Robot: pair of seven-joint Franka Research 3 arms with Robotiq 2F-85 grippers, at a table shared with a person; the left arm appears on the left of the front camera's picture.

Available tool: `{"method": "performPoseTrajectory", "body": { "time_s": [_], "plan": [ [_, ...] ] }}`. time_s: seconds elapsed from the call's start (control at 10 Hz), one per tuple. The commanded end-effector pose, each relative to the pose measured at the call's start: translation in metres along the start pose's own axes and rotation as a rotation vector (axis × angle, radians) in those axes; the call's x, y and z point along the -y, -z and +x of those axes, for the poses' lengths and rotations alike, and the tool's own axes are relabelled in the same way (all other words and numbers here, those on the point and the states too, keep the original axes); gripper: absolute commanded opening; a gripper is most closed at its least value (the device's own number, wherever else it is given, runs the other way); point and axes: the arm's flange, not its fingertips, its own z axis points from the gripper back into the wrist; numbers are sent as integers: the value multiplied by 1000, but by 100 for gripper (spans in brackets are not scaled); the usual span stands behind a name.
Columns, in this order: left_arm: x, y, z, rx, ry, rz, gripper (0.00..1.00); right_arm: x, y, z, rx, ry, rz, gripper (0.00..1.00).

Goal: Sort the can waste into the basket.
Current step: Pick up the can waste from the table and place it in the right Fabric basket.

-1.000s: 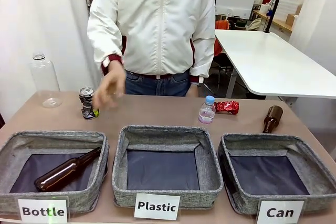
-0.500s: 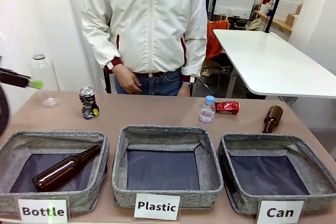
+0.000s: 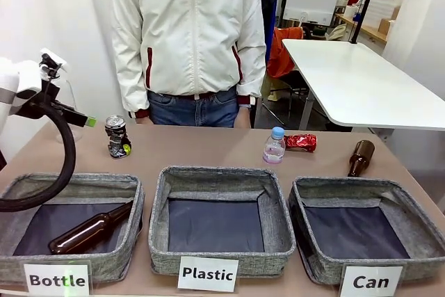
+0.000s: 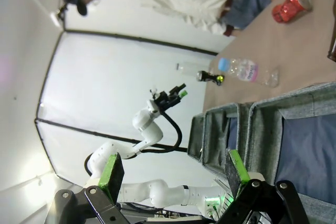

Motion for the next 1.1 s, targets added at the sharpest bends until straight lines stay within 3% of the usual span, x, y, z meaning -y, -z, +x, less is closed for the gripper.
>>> {"method": "performPoseTrajectory", "body": {
  "time_s": [0.0,0.2,0.3,0.7,1.0],
  "plan": [
    [2,-6,1,9,16,-46,100,-1,-1,2,1,-24,13,100],
    [1,1,0,2,2,-11,100,-1,-1,2,1,-24,13,100],
    [3,8,6,-16,74,-17,100,-1,-1,2,1,-24,13,100],
    [-14,57,-18,-101,81,-113,100,-1,-1,2,1,-24,13,100],
    [-21,88,-29,-92,121,-196,100,-1,-1,2,1,-24,13,100]
  ]
}}
